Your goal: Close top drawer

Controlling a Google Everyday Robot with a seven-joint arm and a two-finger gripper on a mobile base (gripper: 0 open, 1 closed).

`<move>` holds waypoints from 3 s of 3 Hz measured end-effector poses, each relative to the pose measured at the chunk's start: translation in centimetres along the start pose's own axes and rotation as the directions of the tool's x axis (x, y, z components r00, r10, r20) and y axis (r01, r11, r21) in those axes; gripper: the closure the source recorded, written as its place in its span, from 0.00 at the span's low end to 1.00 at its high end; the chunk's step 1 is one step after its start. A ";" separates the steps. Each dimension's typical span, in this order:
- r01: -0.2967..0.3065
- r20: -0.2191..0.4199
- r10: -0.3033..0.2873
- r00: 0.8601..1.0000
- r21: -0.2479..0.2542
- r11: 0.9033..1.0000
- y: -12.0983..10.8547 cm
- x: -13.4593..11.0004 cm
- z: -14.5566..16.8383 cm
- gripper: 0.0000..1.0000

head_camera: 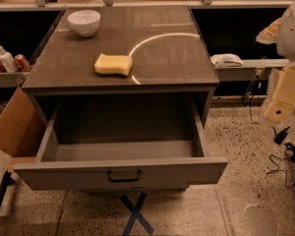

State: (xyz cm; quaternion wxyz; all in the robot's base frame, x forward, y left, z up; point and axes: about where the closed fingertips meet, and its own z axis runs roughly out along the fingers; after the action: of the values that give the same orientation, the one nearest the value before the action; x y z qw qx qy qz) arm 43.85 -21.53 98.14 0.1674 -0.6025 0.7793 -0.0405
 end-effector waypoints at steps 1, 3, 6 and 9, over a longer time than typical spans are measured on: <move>0.000 0.005 0.000 1.000 0.005 1.000 0.0 -0.1 -0.2 0.00; 0.052 0.187 -0.023 0.982 -0.157 0.986 3.3 0.2 7.3 0.00; 0.144 0.294 -0.060 0.954 -0.273 0.951 6.1 -0.1 14.6 0.00; 0.276 0.438 -0.157 0.885 -0.222 0.935 9.0 -1.4 18.4 0.74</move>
Offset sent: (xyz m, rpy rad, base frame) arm -0.0176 0.0143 -0.0623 0.2841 0.0996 0.1276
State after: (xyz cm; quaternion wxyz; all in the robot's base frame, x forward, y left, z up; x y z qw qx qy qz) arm 41.52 -15.24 78.70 0.2367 -0.6986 0.6511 0.1792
